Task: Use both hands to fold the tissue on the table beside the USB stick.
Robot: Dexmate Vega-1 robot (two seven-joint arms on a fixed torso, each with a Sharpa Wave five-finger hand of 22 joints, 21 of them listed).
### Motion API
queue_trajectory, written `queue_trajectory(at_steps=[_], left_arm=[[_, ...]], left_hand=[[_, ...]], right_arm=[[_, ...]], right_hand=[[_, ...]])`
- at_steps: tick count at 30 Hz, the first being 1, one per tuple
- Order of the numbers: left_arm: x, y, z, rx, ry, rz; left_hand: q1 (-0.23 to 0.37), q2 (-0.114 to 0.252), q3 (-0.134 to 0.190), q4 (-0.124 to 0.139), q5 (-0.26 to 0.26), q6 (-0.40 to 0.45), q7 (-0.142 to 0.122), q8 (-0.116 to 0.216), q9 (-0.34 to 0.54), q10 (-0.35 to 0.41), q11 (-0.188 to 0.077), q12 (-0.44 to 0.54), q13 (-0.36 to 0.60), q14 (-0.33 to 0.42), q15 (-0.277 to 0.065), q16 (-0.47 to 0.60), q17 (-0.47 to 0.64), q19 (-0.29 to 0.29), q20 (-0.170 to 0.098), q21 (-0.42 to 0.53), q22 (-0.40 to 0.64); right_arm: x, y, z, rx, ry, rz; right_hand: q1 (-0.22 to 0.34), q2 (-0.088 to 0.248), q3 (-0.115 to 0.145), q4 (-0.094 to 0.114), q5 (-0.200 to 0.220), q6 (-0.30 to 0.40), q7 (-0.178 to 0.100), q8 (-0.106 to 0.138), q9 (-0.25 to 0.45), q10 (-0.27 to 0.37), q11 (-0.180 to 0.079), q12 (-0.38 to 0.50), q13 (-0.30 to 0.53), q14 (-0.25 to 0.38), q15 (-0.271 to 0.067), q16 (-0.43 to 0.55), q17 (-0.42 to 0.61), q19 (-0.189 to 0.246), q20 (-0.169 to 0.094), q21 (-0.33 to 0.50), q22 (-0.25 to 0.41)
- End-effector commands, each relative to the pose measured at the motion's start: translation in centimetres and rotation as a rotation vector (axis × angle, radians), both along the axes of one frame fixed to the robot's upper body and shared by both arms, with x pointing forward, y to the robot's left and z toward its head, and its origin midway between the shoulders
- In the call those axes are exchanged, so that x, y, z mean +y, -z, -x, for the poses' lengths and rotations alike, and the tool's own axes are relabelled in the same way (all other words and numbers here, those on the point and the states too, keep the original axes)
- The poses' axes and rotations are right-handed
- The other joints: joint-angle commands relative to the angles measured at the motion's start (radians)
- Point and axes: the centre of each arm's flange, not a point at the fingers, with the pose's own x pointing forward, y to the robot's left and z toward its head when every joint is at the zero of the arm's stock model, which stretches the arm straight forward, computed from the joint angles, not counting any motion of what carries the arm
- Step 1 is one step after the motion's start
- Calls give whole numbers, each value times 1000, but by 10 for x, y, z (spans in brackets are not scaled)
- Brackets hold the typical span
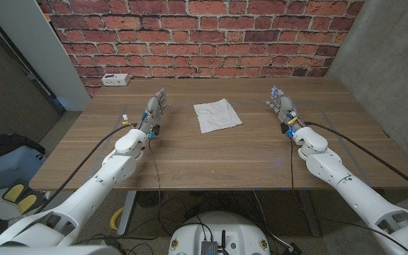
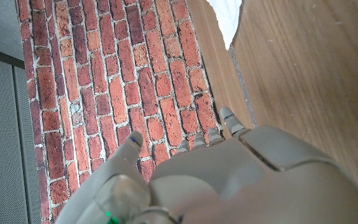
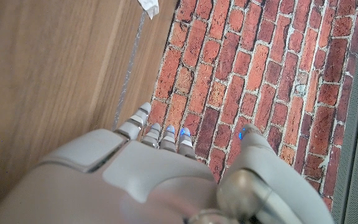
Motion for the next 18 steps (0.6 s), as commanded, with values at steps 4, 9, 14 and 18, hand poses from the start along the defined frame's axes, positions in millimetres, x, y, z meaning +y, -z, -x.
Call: queue_trajectory(at_steps=[4, 9, 14, 18], left_arm=[[-2, -3, 4, 10, -60, -78], [-4, -8, 6, 8, -107, -148], [-8, -15, 11, 4, -175, -242], [-12, -22, 16, -5, -218, -310]], left_hand=[[18, 6, 9, -21, 0, -20, -24, 15, 3, -41, 43, 19, 3, -59, 28, 10, -2, -76, 61, -6, 3], [32, 14, 15, -32, -2, 22, -25, 25, 3, -15, 46, 25, 3, -38, 28, 13, -3, -58, 52, -8, 4], [47, 21, 22, -45, -5, 38, -20, 24, 4, -4, 52, 25, 3, -35, 36, 9, -3, -53, 52, -14, 4], [58, 24, 26, -56, -7, 49, -22, 25, 4, 4, 53, 26, 3, -35, 45, 7, -3, -57, 64, -20, 4]], right_arm=[[3, 0, 3, 19, 57, 62], [6, -3, 4, 39, 109, 127], [10, -7, 3, 54, 135, 181], [15, -10, 1, 60, 150, 240]], right_hand=[[50, 20, 30, -34, -7, 18, -33, 9, 2, 25, 9, 12, 2, 36, 43, 18, 4, 0, 71, 5, 2], [60, 27, 36, -41, -10, 31, -28, 13, 3, 32, 9, 14, 3, 43, 43, 20, 5, 3, 77, 7, 3], [71, 36, 43, -47, -12, 38, -36, 15, 3, 35, 9, 13, 3, 46, 42, 20, 5, 5, 83, 8, 3], [79, 41, 48, -52, -14, 45, -38, 16, 3, 38, 7, 14, 3, 52, 41, 22, 6, 7, 85, 9, 4]])
